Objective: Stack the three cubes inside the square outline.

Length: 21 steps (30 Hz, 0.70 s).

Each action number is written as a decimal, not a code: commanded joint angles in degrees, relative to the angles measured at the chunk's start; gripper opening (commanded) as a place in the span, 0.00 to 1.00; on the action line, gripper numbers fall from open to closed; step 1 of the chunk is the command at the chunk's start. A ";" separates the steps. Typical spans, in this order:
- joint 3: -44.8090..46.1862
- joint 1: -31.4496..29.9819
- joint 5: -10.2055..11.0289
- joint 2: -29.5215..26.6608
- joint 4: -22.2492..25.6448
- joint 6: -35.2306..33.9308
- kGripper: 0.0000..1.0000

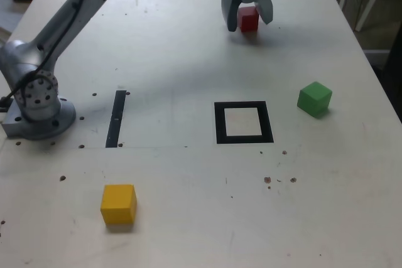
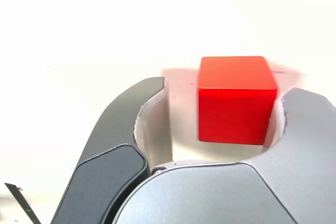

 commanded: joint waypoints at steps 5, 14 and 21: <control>0.17 -0.21 -1.02 0.63 0.71 -0.09 0.32; 0.48 -0.41 -1.92 0.66 0.86 0.16 0.31; 0.52 -0.44 -2.00 0.41 0.95 0.61 0.31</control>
